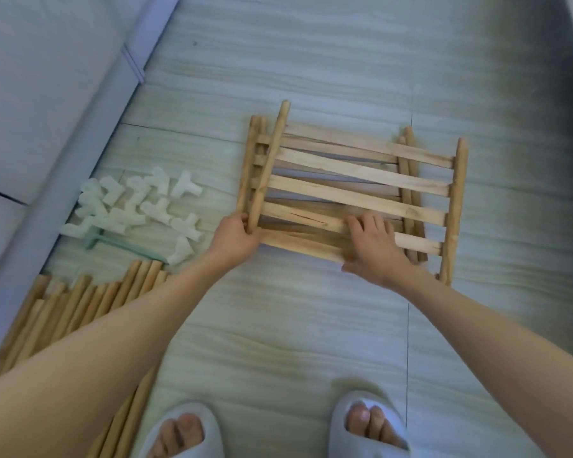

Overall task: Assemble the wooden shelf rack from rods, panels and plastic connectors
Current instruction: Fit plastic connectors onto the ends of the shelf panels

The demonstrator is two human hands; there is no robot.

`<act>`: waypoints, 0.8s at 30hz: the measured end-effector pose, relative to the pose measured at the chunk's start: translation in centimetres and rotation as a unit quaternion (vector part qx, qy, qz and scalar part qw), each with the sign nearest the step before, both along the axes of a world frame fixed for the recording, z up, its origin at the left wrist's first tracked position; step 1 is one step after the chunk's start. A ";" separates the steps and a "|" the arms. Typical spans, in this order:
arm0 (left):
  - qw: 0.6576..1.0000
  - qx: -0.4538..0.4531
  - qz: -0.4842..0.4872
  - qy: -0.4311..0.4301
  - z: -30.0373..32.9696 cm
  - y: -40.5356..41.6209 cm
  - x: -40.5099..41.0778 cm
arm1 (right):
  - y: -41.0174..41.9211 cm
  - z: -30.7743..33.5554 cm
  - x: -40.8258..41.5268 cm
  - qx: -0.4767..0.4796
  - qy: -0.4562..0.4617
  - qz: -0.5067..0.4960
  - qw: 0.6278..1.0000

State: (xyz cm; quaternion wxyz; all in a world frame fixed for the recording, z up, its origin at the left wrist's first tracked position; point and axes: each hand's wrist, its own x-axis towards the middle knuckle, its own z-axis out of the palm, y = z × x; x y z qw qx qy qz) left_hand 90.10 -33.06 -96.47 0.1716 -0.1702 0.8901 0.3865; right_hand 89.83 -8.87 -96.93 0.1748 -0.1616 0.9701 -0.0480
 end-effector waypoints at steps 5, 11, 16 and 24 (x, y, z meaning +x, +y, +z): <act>0.990 0.098 0.058 0.078 2.2 -0.8 3.8 | -1.1 1.6 5.8 -0.065 -0.013 0.048 0.997; 0.991 0.109 0.076 -0.012 3.1 -3.5 12.6 | -1.5 3.1 12.0 -0.070 -0.098 0.134 0.984; 0.982 0.131 0.094 -0.096 5.9 -3.3 15.8 | -0.1 6.6 13.4 -0.075 -0.118 0.153 0.978; 0.978 0.110 0.087 -0.156 8.6 -2.3 17.4 | 0.3 9.1 16.0 -0.084 -0.115 0.116 0.983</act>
